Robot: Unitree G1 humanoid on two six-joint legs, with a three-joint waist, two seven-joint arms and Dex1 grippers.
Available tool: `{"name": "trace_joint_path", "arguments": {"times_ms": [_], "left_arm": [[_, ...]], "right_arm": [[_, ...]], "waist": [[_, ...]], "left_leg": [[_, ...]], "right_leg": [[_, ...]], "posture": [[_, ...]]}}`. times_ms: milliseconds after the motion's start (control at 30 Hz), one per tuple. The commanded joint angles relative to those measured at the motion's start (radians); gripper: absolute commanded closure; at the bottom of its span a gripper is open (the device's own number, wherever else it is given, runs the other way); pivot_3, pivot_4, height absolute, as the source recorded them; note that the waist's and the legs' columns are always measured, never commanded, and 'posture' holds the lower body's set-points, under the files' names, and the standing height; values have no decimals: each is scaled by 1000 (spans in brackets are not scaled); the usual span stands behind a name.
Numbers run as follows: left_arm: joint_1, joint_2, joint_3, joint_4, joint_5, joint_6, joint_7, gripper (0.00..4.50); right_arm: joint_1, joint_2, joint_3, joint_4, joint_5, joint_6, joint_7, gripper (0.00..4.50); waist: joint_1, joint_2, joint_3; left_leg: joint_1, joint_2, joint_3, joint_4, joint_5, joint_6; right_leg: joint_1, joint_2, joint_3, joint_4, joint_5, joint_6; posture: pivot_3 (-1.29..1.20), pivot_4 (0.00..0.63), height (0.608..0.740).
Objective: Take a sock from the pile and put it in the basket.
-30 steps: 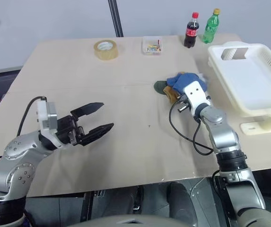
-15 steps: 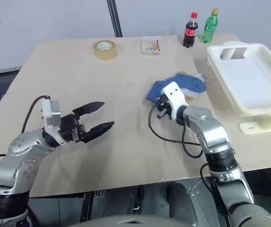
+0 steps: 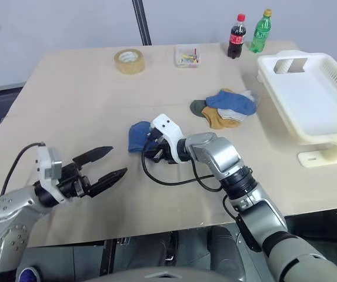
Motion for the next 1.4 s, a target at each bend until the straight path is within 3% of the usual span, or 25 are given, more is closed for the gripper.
{"name": "trace_joint_path", "arguments": {"times_ms": [33, 67, 267, 433, 700, 867, 933, 1033, 1200, 1300, 1400], "left_arm": [[47, -5, 41, -55, -4, -17, 13, 0], [62, -2, 36, -54, 8, -20, 9, 0], [19, -6, -41, -30, 86, -29, 40, 0], [-141, -33, -216, 51, 227, 4, 125, 0], [-354, -69, -418, 240, 403, 44, 188, 0], [-415, -6, -477, 337, 428, 17, 58, 2225], [-431, 38, -482, 383, 419, -54, -50, 3241], [-465, 88, -464, 459, 348, -172, -274, 4415], [-589, 192, -451, 659, 272, -388, -662, 4415], [-723, 245, -479, 863, 312, -554, -701, 4415], [-749, 262, -480, 913, 278, -606, -701, 4415]], "right_arm": [[3, 12, -6, -55, 31, -17, 28, 2030], [2, -7, -20, -80, 43, -12, 44, 1564], [25, -130, -117, -238, 154, 50, 120, 1564], [133, -224, -225, -404, 176, 58, 46, 1564], [237, -216, -327, -516, 203, 124, -117, 1564], [263, -222, -350, -550, 220, 134, -169, 1506], [271, -228, -361, -559, 228, 135, -185, 1506], [281, -240, -370, -564, 236, 131, -194, 1506], [294, -294, -338, -562, 223, 96, -178, 1506], [276, -342, -222, -519, 136, -4, -145, 1506], [267, -341, -186, -489, 117, -59, -124, 1506]], "waist": [[0, 0, 0], [0, 0, 0], [11, 0, 0], [19, 0, 0], [13, 0, 0], [15, 0, -1], [14, 0, -1], [14, 0, -1], [17, 0, 0], [16, 0, 0], [13, 0, -1]], "left_leg": [[0, 0, 0, 0, 0, 0], [0, 0, 0, -1, 0, 0], [0, -1, 0, 0, 0, 0], [0, -1, 0, 0, 0, 0], [-1, 0, 2, -1, 0, 0], [-1, -1, 3, 1, 0, 0], [-1, -1, 3, 1, 0, 0], [-1, 0, 4, 1, 0, 0], [-4, 0, 3, 1, 0, 0], [-8, 0, 1, 4, 1, 0], [-10, -1, 1, 6, 1, 1]], "right_leg": [[0, 0, 0, 0, 0, 0], [0, 0, 0, 0, 0, 0], [0, 0, -1, 0, -2, -3], [0, 1, -2, 0, 0, 0], [-1, 2, 1, 2, 0, 1], [0, 2, 2, 2, 0, 1], [0, 1, 2, 1, 0, 1], [-1, 1, 2, 1, 0, 1], [-3, 1, 1, 1, -2, -3], [-5, 1, -1, 2, -2, -3], [-7, 2, -2, 1, 0, 1]], "posture": [[0, 150, 740], [0, 150, 740], [0, 150, 740], [0, 150, 740], [0, 150, 740], [0, 150, 740], [0, 150, 740], [0, 150, 740], [0, 150, 740], [0, 150, 740], [0, 150, 740]]}}
